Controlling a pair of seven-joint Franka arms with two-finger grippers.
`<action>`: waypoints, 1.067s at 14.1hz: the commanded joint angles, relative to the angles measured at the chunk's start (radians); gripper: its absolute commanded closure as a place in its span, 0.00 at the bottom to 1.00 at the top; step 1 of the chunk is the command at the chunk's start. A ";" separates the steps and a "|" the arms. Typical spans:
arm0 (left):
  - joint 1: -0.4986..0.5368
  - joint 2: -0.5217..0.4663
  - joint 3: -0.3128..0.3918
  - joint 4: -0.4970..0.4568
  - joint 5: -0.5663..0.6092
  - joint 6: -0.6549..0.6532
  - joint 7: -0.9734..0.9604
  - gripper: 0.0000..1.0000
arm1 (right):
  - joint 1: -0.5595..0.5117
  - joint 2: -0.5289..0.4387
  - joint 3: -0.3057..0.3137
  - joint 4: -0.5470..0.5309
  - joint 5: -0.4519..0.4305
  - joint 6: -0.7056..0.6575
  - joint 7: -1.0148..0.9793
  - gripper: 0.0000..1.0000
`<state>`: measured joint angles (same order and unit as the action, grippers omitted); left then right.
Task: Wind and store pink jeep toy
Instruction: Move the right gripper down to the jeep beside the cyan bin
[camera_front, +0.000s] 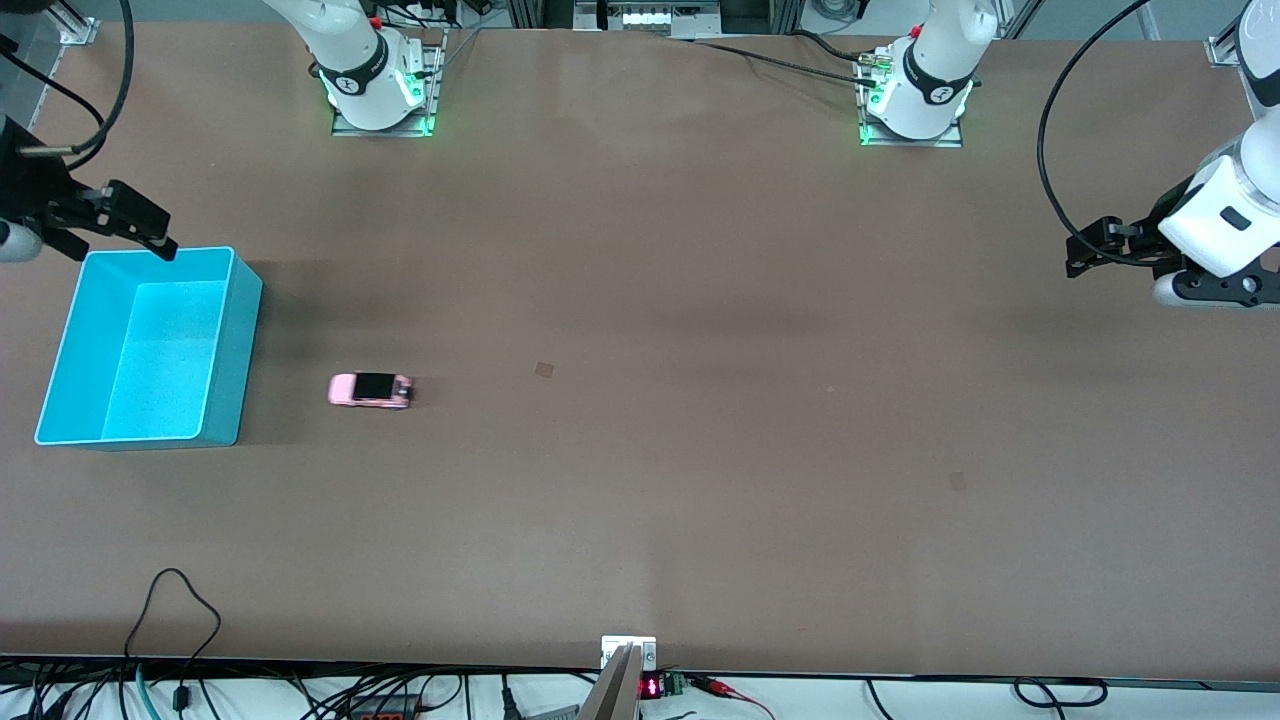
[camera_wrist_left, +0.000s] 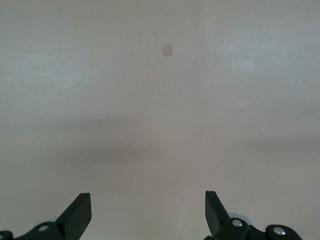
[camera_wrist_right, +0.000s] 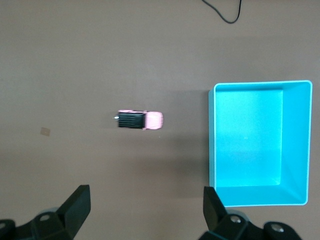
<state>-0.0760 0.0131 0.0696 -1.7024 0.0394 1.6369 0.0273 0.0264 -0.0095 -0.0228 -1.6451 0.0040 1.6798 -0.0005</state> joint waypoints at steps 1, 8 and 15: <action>-0.010 -0.018 0.006 -0.008 -0.012 -0.011 0.005 0.00 | -0.010 0.029 0.009 -0.005 -0.002 -0.017 -0.029 0.00; -0.008 -0.015 0.006 -0.006 -0.018 -0.012 0.006 0.00 | -0.013 0.167 0.010 -0.016 -0.007 -0.031 -0.626 0.00; -0.005 -0.015 0.006 -0.006 -0.019 -0.012 0.028 0.00 | -0.071 0.368 0.010 -0.051 -0.003 0.211 -1.283 0.00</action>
<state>-0.0795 0.0130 0.0697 -1.7025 0.0375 1.6340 0.0292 -0.0149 0.3096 -0.0224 -1.6786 0.0022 1.8256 -1.1238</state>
